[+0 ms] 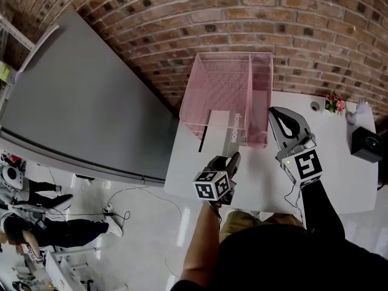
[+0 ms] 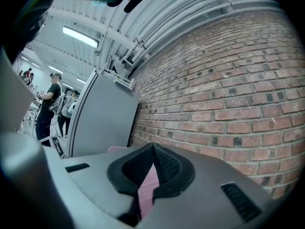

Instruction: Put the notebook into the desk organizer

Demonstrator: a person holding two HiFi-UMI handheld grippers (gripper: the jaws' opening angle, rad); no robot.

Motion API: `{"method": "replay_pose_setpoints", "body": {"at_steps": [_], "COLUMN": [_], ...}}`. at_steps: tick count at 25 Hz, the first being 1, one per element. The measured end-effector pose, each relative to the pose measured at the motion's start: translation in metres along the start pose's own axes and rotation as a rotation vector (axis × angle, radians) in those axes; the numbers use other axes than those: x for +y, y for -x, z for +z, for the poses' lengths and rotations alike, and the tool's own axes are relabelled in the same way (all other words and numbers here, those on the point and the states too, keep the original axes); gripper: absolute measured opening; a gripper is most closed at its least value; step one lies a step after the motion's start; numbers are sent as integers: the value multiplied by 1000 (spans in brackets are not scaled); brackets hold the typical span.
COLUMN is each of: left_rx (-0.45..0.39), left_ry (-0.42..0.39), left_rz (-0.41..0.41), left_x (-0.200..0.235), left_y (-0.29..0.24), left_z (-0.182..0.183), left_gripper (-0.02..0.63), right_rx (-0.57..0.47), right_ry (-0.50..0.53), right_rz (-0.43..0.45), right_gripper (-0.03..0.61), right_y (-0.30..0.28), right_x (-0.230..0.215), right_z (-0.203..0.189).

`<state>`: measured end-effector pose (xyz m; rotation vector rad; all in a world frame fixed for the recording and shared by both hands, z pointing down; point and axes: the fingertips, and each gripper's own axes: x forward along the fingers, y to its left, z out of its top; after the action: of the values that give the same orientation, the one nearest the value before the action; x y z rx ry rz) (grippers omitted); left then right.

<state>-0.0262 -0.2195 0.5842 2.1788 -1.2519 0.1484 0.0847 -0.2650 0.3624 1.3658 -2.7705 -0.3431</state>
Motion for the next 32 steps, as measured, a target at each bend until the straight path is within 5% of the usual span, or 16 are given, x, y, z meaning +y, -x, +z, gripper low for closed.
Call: {"method": "replay_pose_setpoints", "body": {"at_steps": [6,23,32], "left_rx": [-37,-63,-55], "left_ry": [54,173,195], "left_rz": [-7,-107,-89], "left_x": [0,0,5], "left_y": [-6,-63,-75], "left_z": [9,46,53], "left_gripper": [86,64,67], "right_rx": [5,12,20], "right_ry": [-5,-7,-11], "right_rz": [2,-46,-54], "right_gripper": [21,20,21], "right_y": [0,4,2], "right_x": [-1,-22,-27], "right_z": [-3,-7,-11]}}
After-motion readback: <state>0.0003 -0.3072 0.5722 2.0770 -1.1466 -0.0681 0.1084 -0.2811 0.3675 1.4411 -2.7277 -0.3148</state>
